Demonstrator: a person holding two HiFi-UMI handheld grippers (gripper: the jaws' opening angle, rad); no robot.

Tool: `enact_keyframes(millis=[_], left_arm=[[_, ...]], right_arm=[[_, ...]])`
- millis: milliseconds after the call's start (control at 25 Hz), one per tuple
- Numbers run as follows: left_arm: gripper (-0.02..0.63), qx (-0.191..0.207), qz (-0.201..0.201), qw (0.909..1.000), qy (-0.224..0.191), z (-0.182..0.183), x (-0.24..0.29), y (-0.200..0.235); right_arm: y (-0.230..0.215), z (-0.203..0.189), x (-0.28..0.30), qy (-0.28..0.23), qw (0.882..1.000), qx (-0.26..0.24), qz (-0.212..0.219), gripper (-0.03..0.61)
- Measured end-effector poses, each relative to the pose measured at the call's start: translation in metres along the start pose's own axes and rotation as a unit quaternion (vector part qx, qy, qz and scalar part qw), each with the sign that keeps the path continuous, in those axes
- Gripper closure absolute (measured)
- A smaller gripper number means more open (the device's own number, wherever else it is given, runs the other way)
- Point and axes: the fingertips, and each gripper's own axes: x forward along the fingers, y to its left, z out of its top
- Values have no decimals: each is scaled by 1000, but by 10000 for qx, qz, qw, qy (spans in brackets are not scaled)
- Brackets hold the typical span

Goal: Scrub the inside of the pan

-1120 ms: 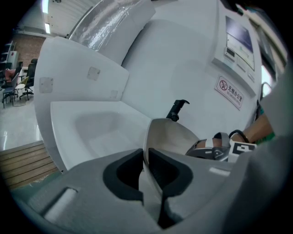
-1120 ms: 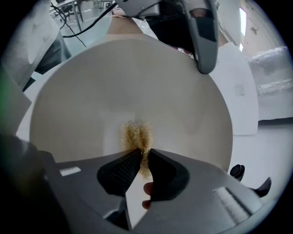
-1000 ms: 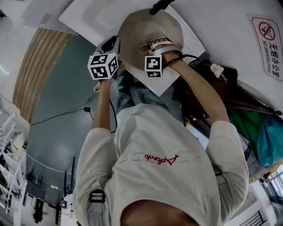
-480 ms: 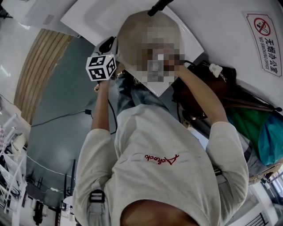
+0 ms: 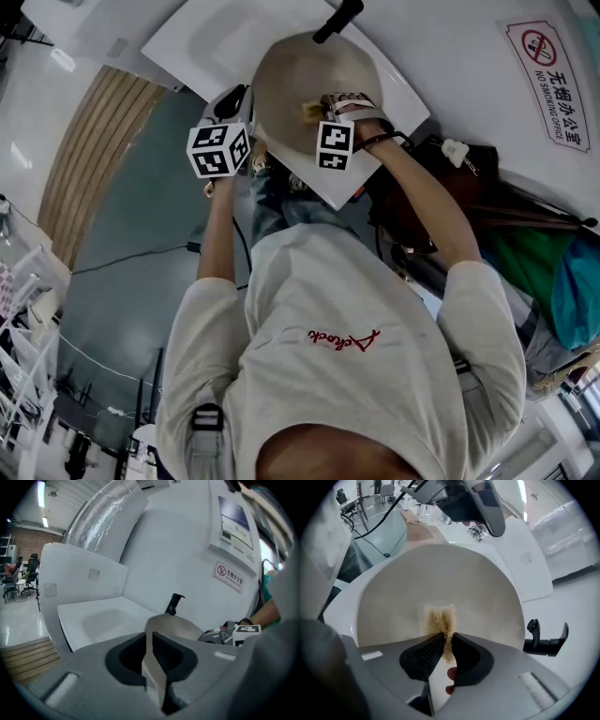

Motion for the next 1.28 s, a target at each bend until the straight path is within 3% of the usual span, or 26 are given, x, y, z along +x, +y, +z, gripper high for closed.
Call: enact_keyframes(millis=[280, 400, 520, 760, 1000, 1080, 1200, 1280], left_arm=[[572, 227, 5, 9996, -159, 20, -12, -19], [572, 300, 6, 9993, -226, 26, -16, -29], [572, 354, -13, 9989, -298, 32, -17, -43], [572, 430, -31, 9981, -431, 44, -21, -63], [575, 510, 54, 9975, -490, 51, -28, -70], [575, 520, 70, 9972, -527, 55, -31, -73], [575, 589, 88, 9966, -569, 60, -34, -79], [575, 646, 105, 9960, -600, 62, -37, -85]], right_arm=[[-32, 6, -34, -549, 9917, 1132, -275, 509], [-47, 6, -51, -879, 9789, 1805, -389, 509], [-64, -1, -68, -1223, 9577, 2546, -557, 509], [-94, -23, -95, -1821, 8954, 3998, -725, 509], [-110, -46, -112, -2523, 7953, 5478, -613, 511], [-115, -51, -121, -2765, 7684, 5735, -644, 509], [-122, -57, -139, -3104, 7411, 5892, -853, 509], [-124, -61, -151, -3280, 7297, 5918, -988, 511]])
